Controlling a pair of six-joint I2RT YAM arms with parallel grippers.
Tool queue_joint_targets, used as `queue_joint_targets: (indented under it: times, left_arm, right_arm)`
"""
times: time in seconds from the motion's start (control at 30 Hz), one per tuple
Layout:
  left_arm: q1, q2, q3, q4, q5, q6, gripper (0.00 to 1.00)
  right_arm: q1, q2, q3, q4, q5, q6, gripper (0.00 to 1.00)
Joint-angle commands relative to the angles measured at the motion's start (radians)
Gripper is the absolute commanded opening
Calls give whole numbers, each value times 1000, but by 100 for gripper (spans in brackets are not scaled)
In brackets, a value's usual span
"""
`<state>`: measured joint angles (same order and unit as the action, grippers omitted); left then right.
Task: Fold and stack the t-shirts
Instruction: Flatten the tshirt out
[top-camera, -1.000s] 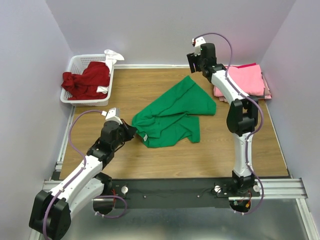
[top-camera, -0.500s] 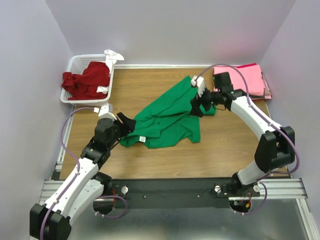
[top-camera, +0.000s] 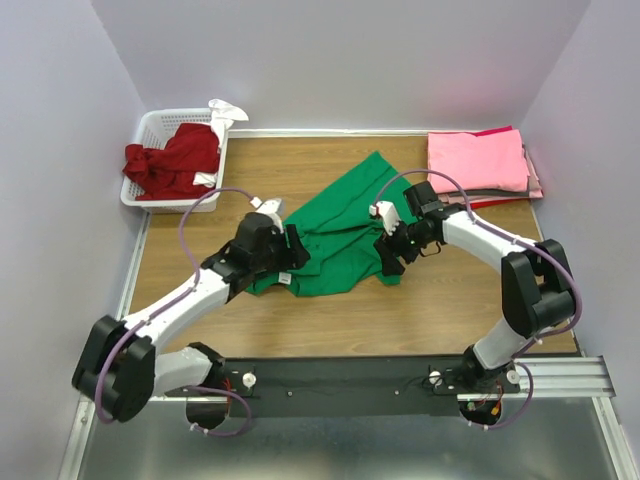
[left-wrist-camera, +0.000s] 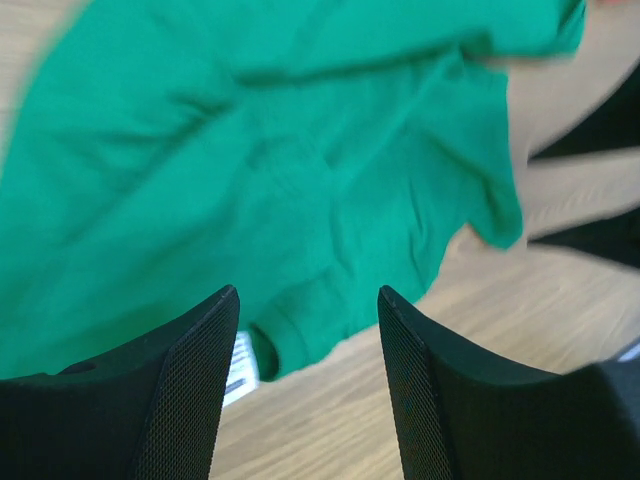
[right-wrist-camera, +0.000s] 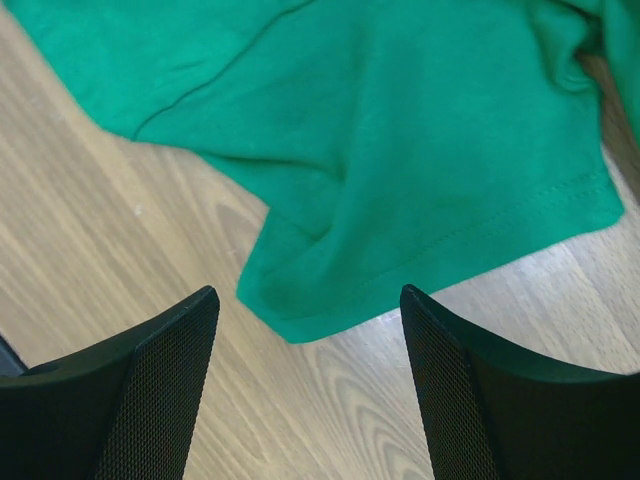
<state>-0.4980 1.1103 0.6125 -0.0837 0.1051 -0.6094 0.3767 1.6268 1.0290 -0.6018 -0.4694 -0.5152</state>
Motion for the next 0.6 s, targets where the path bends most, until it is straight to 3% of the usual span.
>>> queue_joint_targets:
  times: [0.0,0.33,0.57]
  left_arm:
    - [-82,112,91,-77,-62,85,64]
    - [-287,272,184,-154,-281,140,62]
    - [-359,456,283,-209,-459,165,62]
  right_arm:
    - [-1,33,-6,53,55,78,80]
    - [-2,50,-12,74,61,109,80]
    - [-9,70,-12,80,54,129,78]
